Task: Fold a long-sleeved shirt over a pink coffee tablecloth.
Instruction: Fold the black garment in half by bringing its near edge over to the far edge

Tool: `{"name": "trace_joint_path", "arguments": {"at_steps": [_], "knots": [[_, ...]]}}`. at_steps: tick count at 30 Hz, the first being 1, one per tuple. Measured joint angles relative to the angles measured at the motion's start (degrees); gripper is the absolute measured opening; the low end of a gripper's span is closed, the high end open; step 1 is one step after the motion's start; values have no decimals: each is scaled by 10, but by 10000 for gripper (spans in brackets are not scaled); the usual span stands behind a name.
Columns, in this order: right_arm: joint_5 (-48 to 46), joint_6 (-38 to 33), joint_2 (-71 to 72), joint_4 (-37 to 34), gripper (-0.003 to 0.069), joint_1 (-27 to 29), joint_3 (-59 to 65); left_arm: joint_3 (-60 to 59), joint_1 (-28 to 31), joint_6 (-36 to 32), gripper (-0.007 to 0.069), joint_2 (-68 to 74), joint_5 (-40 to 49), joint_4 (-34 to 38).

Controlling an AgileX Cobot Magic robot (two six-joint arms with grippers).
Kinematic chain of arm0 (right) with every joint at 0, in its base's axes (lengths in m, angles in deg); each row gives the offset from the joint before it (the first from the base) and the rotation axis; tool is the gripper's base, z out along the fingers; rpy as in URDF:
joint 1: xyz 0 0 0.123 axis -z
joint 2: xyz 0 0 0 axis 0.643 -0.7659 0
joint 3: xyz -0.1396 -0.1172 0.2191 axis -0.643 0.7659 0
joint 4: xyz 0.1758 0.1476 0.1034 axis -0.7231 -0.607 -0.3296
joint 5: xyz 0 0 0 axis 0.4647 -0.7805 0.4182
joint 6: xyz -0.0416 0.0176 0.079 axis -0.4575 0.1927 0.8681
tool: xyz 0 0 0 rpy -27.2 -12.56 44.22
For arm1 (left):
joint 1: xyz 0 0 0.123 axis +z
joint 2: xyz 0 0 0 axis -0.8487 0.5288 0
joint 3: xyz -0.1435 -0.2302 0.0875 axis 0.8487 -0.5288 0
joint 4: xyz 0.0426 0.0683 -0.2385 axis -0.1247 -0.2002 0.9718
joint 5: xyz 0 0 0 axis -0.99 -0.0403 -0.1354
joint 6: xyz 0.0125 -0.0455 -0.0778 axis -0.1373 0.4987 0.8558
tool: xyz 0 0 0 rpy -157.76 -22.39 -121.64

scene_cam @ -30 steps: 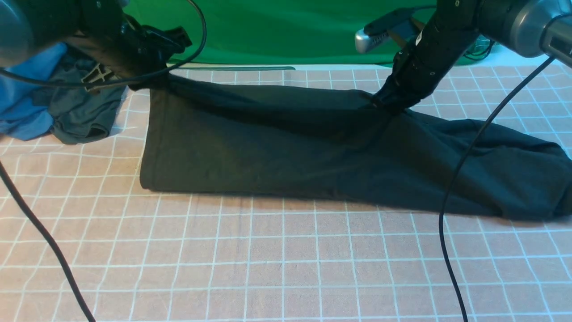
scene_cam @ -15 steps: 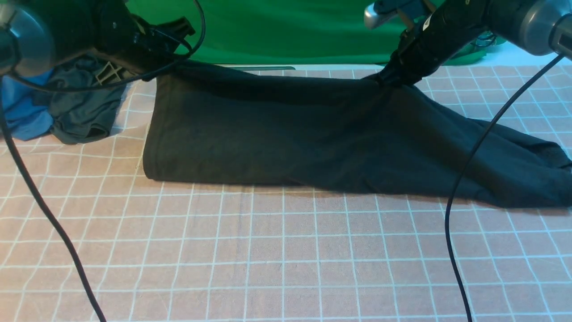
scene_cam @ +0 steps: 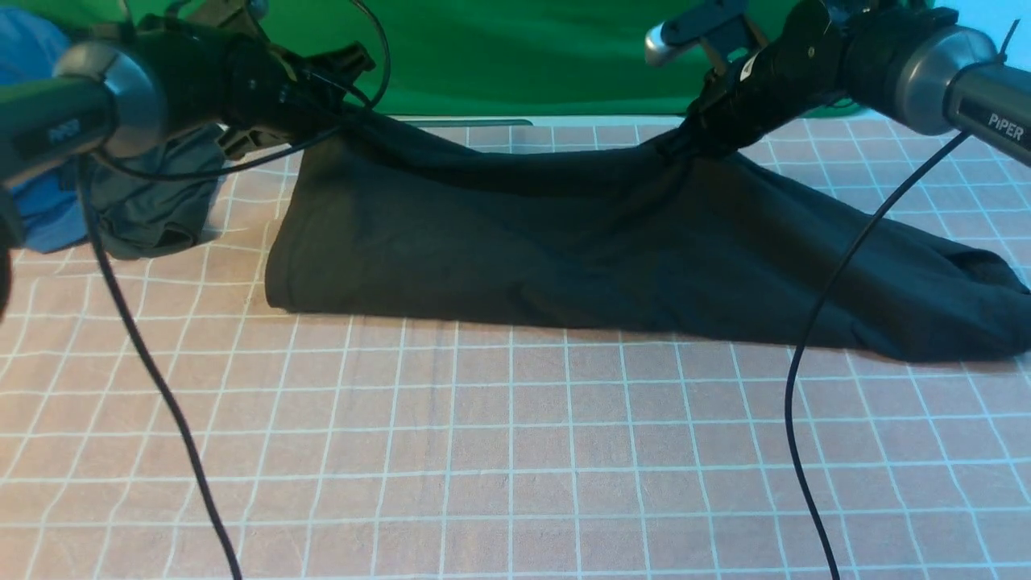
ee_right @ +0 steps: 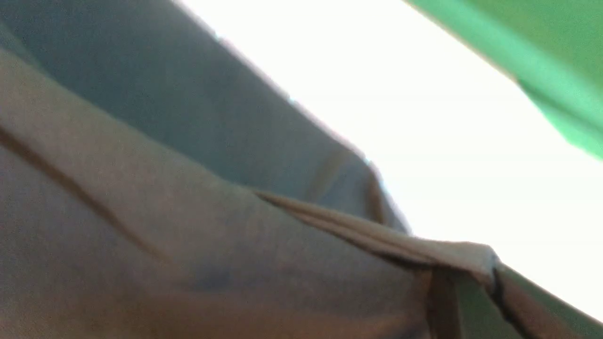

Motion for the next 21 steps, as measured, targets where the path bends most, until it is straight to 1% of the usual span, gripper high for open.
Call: {"name": "trace_joint_path", "arguments": {"at_steps": [3, 6, 9, 11, 12, 14, 16, 18, 20, 21], "knots": [[24, 0, 0, 0, 81, 0, 0, 16, 0, 1, 46, 11, -1, 0], [44, 0, 0, 0, 176, 0, 0, 20, 0, 1, 108, 14, -1, -1], [53, 0, 0, 0, 289, 0, 0, 23, 0, 1, 228, 14, 2, -13], [52, 2, 0, 0, 332, 0, 0, 28, 0, -4, 322, 13, 23, -18], [48, 2, 2, 0, 337, 0, 0, 34, 0, -8, 366, 12, 46, -20], [28, 7, 8, 0, 329, 0, 0, 49, 0, -22, 427, 6, 98, -23], [-27, 19, 31, 0, 273, 2, 0, 74, 0, -39, 478, -6, 191, -21], [-93, 19, 65, 0, 190, 3, -1, 96, 0, -70, 502, -22, 299, -4], [-148, 19, 101, 0, 111, 4, -3, 114, 0, -115, 501, -34, 398, 19], [-167, 19, 109, 0, 94, 4, -3, 115, 0, -119, 501, -34, 398, 19]]}}
